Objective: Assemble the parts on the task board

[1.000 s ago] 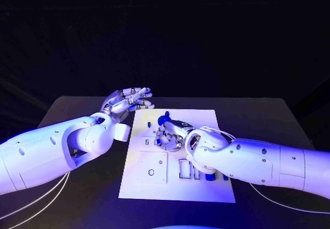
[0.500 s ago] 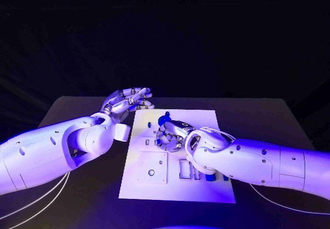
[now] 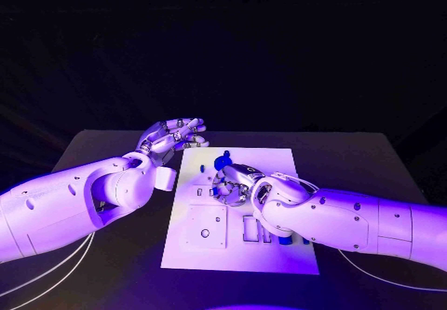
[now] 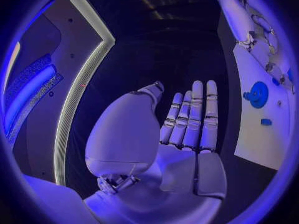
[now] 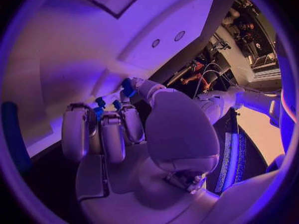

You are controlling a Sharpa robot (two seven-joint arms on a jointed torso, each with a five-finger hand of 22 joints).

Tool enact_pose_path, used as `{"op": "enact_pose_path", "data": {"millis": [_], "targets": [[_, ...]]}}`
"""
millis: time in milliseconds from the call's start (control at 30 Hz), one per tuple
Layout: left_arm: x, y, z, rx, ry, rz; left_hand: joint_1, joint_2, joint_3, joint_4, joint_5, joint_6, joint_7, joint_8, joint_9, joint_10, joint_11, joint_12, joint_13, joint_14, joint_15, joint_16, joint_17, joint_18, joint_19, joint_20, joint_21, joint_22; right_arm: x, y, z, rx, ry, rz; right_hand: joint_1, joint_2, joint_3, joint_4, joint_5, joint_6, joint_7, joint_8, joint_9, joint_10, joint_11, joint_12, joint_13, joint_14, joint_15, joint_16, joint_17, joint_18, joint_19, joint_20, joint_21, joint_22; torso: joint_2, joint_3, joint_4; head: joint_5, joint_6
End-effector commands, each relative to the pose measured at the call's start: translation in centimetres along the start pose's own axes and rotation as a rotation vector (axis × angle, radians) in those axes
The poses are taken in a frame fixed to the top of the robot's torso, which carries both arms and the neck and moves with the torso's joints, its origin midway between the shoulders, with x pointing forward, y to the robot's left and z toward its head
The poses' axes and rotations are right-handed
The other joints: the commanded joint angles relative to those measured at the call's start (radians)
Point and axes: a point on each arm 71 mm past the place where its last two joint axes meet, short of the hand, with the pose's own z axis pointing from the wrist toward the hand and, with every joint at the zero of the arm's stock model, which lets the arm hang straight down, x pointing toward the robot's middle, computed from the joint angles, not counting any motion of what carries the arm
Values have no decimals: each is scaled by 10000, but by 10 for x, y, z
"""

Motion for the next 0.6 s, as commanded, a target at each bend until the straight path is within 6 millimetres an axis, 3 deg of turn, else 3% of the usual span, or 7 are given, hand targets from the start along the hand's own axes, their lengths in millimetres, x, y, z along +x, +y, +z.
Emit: {"op": "enact_pose_path", "data": {"millis": [33, 600], "targets": [[2, -1, 0, 100, 186, -37, 78, -1, 67, 17, -25, -89, 510, -20, 19, 16, 38, -78, 11, -30, 41, -72, 26, 132, -73, 21, -40, -21, 0, 1, 0, -17, -79, -19, -6, -164, -52, -2, 37, -255, 70, -165, -69, -156, 52, -127, -53, 892, 115, -1, 1978, -108, -56, 72, -102, 768, -3, 2, -1, 7, -8], [1, -1, 1, 92, 159, -26, 78, -1, 67, 17, -25, -89, 510, -20, 19, 16, 38, -78, 11, -30, 41, -72, 26, 132, -73, 21, -40, -21, -1, 1, 0, -127, -200, 81, -7, -366, -142, -4, 26, -645, 182, -412, -176, -365, 166, -278, -244, 873, 222, -25, 1915, -69, -143, 181, -266, 661, 0, -6, 0, -7, -5]]}}
